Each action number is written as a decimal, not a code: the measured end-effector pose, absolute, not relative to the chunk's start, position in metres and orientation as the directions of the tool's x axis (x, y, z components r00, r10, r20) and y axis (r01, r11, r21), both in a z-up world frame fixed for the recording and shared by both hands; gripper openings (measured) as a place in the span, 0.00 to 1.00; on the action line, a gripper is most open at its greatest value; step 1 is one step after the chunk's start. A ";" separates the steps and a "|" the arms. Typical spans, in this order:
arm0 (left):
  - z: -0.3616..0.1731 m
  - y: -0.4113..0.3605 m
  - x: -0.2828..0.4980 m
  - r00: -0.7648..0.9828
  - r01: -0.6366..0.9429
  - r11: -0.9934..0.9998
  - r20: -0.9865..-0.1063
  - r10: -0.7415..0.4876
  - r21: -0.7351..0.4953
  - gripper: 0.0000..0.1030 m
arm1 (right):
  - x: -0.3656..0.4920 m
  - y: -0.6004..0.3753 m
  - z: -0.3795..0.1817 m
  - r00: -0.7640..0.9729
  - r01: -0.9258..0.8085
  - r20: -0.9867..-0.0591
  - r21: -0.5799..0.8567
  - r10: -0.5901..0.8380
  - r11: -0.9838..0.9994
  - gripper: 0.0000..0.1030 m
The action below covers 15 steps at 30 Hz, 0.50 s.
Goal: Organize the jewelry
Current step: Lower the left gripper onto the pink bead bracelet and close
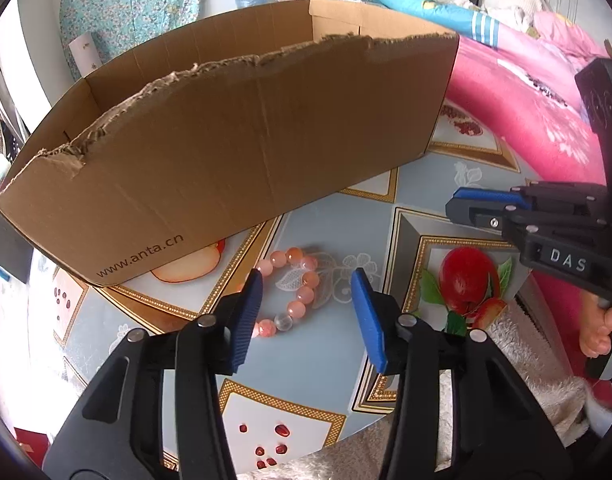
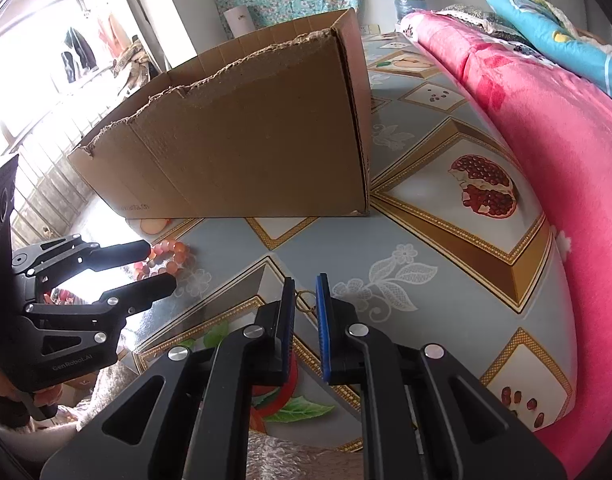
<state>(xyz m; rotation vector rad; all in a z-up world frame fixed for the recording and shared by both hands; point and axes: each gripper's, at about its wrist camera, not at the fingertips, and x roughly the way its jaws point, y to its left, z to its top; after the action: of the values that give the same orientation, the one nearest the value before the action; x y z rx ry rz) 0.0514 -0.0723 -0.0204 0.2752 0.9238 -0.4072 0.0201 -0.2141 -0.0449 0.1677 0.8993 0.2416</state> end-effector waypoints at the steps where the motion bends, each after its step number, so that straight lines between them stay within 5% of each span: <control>1: -0.021 -0.073 0.052 0.533 0.454 0.889 -0.817 -0.219 0.058 0.39 | 0.020 -0.215 -0.045 0.597 -0.136 -0.752 0.249 0.280 0.959 0.10; 15: -0.027 -0.078 0.061 0.523 0.441 0.895 -0.829 -0.196 0.066 0.29 | 0.023 -0.215 -0.047 0.593 -0.135 -0.747 0.276 0.301 0.952 0.10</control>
<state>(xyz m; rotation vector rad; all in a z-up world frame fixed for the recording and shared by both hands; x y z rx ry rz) 0.0607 -0.0777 -0.0272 0.2836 0.9479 -0.3877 0.0226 -0.2150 -0.0472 0.1979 0.9020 0.2552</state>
